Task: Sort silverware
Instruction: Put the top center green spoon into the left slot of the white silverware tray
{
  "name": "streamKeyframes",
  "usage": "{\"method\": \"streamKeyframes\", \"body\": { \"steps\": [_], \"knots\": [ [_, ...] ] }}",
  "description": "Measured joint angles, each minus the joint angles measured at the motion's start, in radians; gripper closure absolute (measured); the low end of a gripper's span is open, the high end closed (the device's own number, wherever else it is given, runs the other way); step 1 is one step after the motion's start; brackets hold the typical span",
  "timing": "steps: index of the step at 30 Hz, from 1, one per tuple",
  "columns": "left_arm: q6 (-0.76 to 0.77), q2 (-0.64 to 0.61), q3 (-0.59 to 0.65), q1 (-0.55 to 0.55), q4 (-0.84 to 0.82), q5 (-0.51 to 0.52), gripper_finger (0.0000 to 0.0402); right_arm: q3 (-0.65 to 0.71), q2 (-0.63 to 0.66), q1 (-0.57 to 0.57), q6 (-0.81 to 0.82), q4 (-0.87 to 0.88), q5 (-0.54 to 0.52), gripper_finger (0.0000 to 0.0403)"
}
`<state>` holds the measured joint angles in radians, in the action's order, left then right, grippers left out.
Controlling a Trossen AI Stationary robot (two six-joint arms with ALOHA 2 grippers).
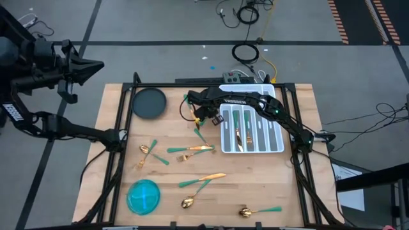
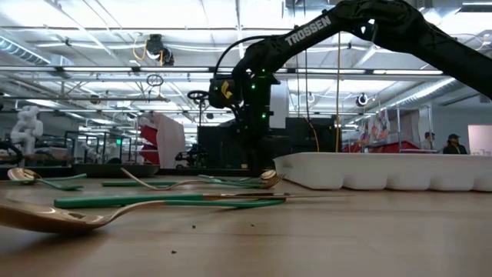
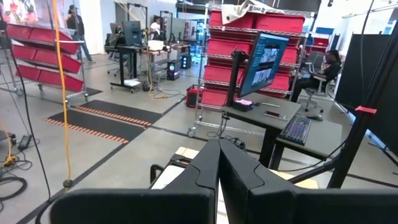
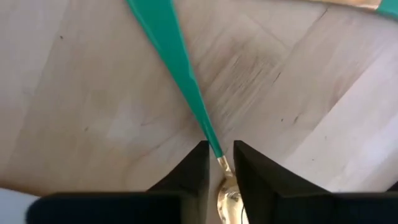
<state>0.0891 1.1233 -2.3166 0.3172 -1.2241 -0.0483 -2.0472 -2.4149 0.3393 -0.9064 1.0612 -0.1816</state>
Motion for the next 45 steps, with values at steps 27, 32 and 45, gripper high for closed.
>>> {"method": "streamKeyframes", "body": {
  "steps": [27, 32, 45],
  "knots": [
    [-0.018, 0.000, 0.000, 0.000, 0.004, 0.046, 0.0388, -0.078, 0.030, -0.021, 0.117, 0.115, -0.004, 0.0402],
    [0.034, 0.003, 0.000, 0.000, 0.015, 0.085, 0.0388, -0.196, 0.053, -0.018, 0.620, 0.154, 0.228, 0.0401],
    [0.094, 0.003, 0.000, 0.001, 0.042, 0.091, 0.0388, -0.220, 0.036, -0.021, 1.437, 0.099, 0.132, 0.0224]
  ]
}}
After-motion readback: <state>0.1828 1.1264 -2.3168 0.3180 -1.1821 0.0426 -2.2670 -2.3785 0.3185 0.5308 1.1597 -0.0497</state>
